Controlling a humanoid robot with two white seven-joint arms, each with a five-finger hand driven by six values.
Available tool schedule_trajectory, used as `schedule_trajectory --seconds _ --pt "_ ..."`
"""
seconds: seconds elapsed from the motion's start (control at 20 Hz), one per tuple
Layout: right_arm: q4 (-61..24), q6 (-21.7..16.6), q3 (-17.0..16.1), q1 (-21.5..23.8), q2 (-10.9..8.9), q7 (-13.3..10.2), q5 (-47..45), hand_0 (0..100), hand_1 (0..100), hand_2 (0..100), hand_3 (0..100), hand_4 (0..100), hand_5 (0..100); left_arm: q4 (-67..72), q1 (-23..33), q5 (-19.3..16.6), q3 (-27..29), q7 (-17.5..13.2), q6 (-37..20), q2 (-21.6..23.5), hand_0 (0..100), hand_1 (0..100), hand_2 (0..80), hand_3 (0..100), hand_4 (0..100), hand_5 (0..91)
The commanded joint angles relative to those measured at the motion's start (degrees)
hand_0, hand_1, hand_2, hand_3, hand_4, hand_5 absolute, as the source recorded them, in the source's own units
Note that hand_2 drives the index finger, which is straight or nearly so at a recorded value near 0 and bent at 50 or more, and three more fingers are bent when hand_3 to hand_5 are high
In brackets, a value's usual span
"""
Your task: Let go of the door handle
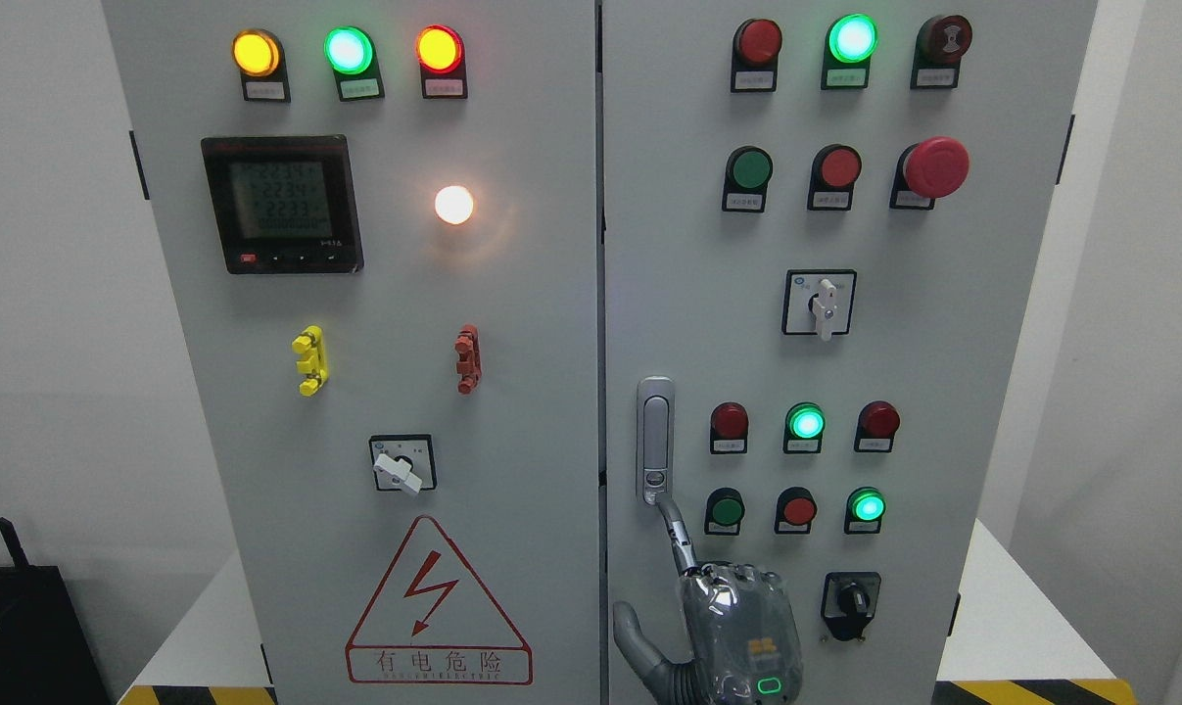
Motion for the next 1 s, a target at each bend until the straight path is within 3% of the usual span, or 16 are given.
schedule_trajectory --seconds 0.0,0.95 --pt "0.18 0.02 0.17 0.0 -0.04 0.15 0.1 38 34 0 100 100 100 1.14 0.0 0.0 -0.79 -0.04 -0.04 -0.02 12 39 0.0 0 0 0.0" --pt "0.01 0.89 0.96 0.09 -0.13 0.41 0.45 38 34 0 100 100 100 1.14 0.0 0.0 -0.79 -0.04 -0.04 -0.02 12 39 0.0 0 0 0.0"
